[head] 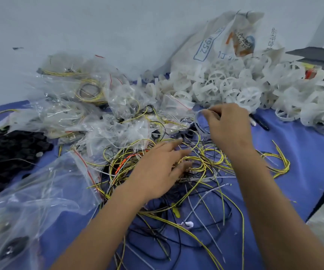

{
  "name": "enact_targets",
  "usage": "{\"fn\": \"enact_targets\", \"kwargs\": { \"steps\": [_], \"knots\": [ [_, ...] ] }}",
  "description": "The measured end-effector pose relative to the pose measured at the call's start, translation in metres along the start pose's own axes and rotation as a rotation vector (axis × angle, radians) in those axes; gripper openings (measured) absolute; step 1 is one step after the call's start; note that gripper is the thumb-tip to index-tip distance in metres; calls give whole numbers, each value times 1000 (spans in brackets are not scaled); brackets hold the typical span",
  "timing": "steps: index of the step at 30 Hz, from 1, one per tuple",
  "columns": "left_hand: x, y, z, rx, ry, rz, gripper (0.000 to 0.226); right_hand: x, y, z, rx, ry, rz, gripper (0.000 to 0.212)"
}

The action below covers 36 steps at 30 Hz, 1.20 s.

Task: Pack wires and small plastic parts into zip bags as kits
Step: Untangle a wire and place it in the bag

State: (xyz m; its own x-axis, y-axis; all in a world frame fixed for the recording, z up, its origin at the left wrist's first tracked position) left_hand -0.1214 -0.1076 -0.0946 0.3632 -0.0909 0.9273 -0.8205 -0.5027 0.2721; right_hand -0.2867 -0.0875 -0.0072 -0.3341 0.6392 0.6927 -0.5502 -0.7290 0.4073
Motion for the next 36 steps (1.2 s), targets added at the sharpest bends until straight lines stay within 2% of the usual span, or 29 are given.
{"fn": "enact_targets", "kwargs": {
  "steps": [3,4,7,10,12,14,16,18,21,23,25,27,29,32,36],
  "knots": [
    [42,-28,5,-38,-150,-217,49,1,-14,21,26,164,-173,31],
    [58,-42,15,-15,-141,-303,49,-8,-18,31,25,256,-167,31],
    [91,-82,50,75,-153,-476,56,-47,-30,57,-63,505,15,37],
    [97,-113,88,170,-403,-522,71,-93,-54,81,-361,923,201,39],
    [97,-128,112,265,-527,-522,69,-120,-76,99,-569,1202,303,35],
    [103,-141,128,333,-476,-540,57,-137,-94,117,-640,1320,349,32],
    [104,-151,140,394,-514,-578,49,-148,-107,128,-631,1354,373,32],
    [102,-157,147,448,-658,-588,50,-157,-116,135,-575,1355,396,33],
    [91,-157,151,475,-794,-515,42,-165,-126,138,-462,1325,423,22],
    [87,-156,152,470,-670,-400,52,-169,-130,135,-413,1280,433,15],
    [87,-155,149,419,-432,-264,62,-172,-134,130,-386,1219,440,9],
    [86,-153,145,345,-220,-147,61,-176,-135,126,-374,1184,448,11],
    [85,-153,145,336,-118,-78,60,-177,-134,125,-356,1158,430,13],
    [90,-153,142,318,-14,-103,57,-173,-130,118,-319,1076,345,13],
    [99,-156,144,329,29,-137,36,-167,-126,110,-279,989,261,13]
  ]
}}
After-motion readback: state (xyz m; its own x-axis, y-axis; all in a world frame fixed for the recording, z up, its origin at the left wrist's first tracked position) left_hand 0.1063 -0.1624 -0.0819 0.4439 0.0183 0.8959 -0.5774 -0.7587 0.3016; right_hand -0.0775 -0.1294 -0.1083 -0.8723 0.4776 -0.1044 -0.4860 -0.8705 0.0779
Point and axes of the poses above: each hand's wrist, its own y-axis towards the middle knuckle, its own x-axis out of the back of the hand, z = x × y, the point moved 9 cm from there along y, towards the middle knuckle, and after that the axes turned 8 degrees about -x, right-handed, at the moved point
